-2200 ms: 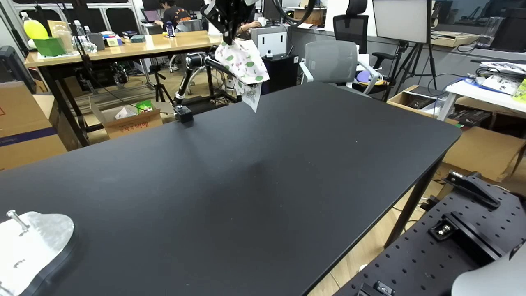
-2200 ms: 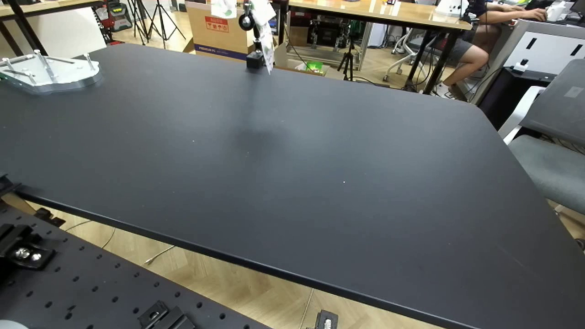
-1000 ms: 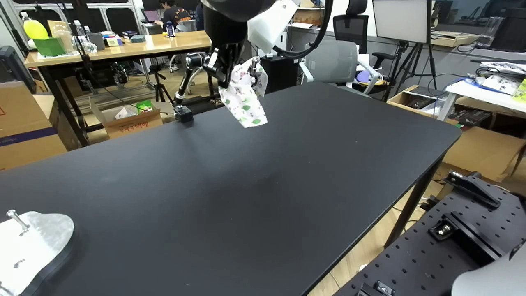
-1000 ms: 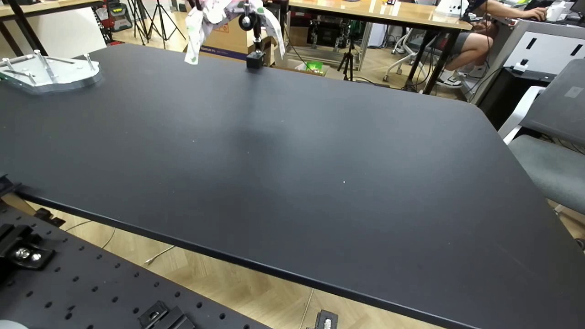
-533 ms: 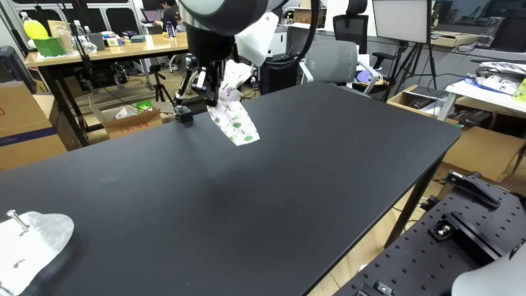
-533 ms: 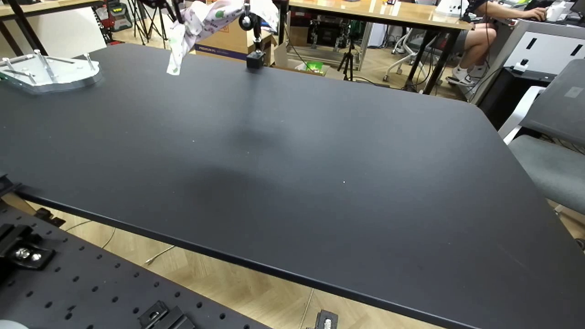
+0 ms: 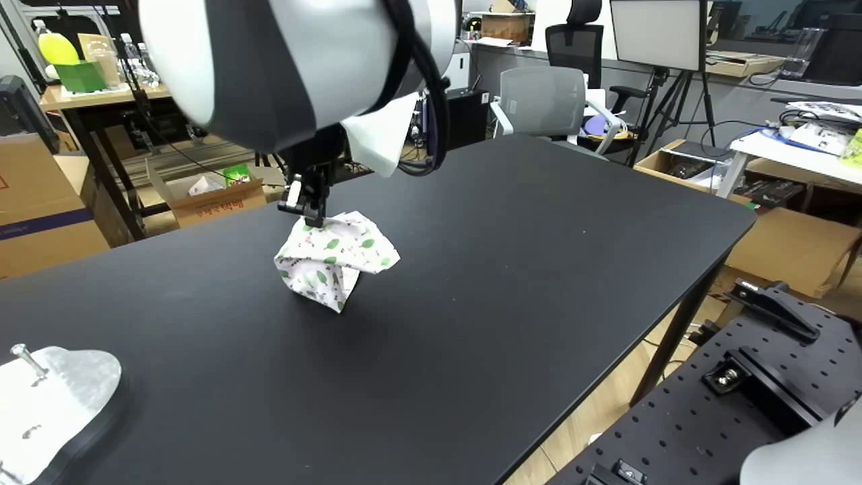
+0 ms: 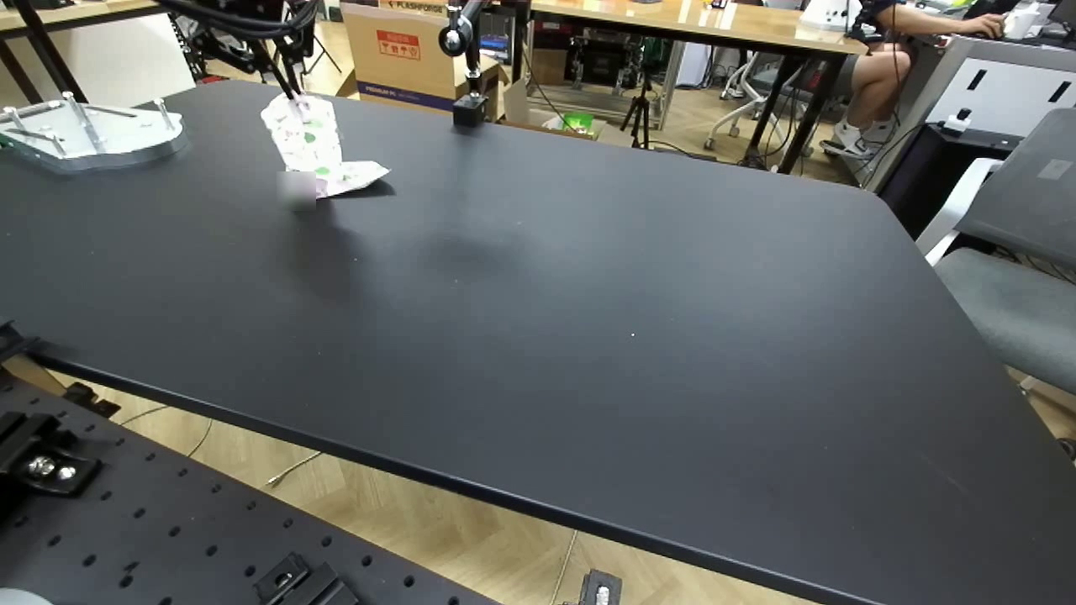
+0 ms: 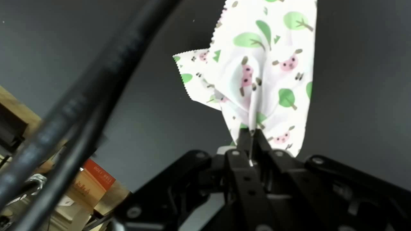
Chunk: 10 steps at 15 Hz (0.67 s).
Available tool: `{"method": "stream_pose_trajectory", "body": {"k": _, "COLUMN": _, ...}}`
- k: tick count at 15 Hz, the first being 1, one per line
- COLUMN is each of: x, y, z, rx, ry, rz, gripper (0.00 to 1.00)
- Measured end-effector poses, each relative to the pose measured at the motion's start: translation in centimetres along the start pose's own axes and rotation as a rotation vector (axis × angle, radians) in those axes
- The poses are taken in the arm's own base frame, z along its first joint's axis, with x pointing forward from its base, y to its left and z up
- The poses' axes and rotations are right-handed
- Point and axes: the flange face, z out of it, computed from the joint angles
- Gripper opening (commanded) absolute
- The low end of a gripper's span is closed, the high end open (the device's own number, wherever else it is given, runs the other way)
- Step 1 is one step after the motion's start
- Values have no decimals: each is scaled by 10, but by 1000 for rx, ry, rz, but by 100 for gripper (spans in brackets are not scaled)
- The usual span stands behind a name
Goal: Remove the towel from the handle and put it on the table twice
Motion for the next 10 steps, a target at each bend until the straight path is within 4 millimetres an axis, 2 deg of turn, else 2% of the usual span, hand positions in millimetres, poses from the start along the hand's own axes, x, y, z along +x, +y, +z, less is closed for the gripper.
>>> {"method": "stream_pose_trajectory", "body": {"k": 4, "x": 20, "y": 11, "z": 60, "rx": -147, "ry": 79, "rz": 15, "gripper": 2}}
{"method": "stream_pose_trajectory", "body": {"k": 5, "x": 23, "y": 14, "z": 78, "rx": -170, "ry": 91, "rz": 9, "gripper": 31}}
{"method": "stream_pose_trajectory", "body": {"k": 6, "x": 24, "y": 20, "z": 95, "rx": -189, "ry": 94, "rz": 4, "gripper": 32}}
{"method": "stream_pose_trajectory", "body": {"k": 7, "x": 25, "y": 27, "z": 111, "rx": -204, "ry": 90, "rz": 3, "gripper": 36}}
{"method": "stream_pose_trajectory", "body": {"k": 10, "x": 31, "y": 44, "z": 141, "rx": -233, "ry": 86, "rz": 15, "gripper": 58}}
